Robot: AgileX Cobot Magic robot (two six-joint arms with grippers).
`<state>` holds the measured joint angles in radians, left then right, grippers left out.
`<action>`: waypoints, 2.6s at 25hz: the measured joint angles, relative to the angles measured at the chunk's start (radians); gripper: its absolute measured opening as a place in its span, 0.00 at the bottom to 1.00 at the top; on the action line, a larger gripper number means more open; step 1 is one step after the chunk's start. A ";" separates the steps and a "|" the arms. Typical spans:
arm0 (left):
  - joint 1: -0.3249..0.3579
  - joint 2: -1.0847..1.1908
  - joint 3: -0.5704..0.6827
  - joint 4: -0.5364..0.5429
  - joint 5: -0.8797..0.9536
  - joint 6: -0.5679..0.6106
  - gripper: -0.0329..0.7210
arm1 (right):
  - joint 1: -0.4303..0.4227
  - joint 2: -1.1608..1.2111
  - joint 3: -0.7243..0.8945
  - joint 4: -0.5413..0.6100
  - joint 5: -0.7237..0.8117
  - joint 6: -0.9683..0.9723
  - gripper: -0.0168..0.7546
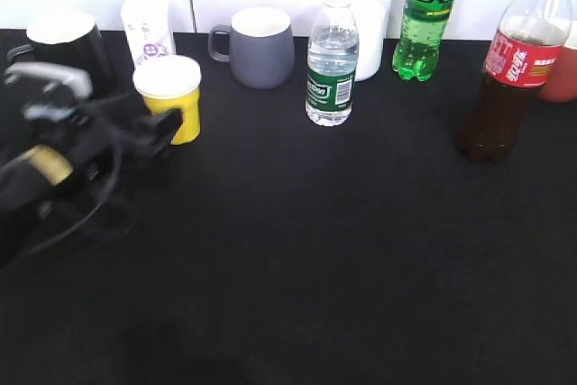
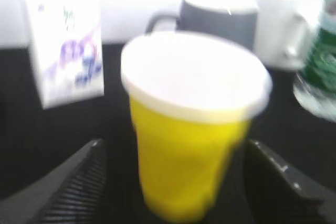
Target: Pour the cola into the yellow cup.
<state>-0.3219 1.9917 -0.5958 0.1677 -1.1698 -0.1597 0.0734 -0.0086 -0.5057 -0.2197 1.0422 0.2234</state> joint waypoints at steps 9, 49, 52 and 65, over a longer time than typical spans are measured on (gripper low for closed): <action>0.000 0.162 -0.238 0.111 0.114 -0.038 0.83 | 0.000 0.000 0.000 0.000 0.000 0.000 0.77; 0.000 -0.288 0.022 0.746 0.099 -0.343 0.60 | -0.001 1.116 0.210 0.034 -1.545 -0.099 0.77; 0.000 -0.288 0.022 0.746 0.099 -0.343 0.60 | -0.001 1.364 0.213 0.034 -1.792 -0.098 0.77; 0.000 -0.288 0.022 0.746 0.100 -0.343 0.60 | -0.002 1.884 -0.038 -0.014 -2.120 -0.096 0.87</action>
<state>-0.3219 1.7041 -0.5740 0.9139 -1.0697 -0.5028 0.0715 1.8750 -0.5432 -0.2332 -1.0780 0.1278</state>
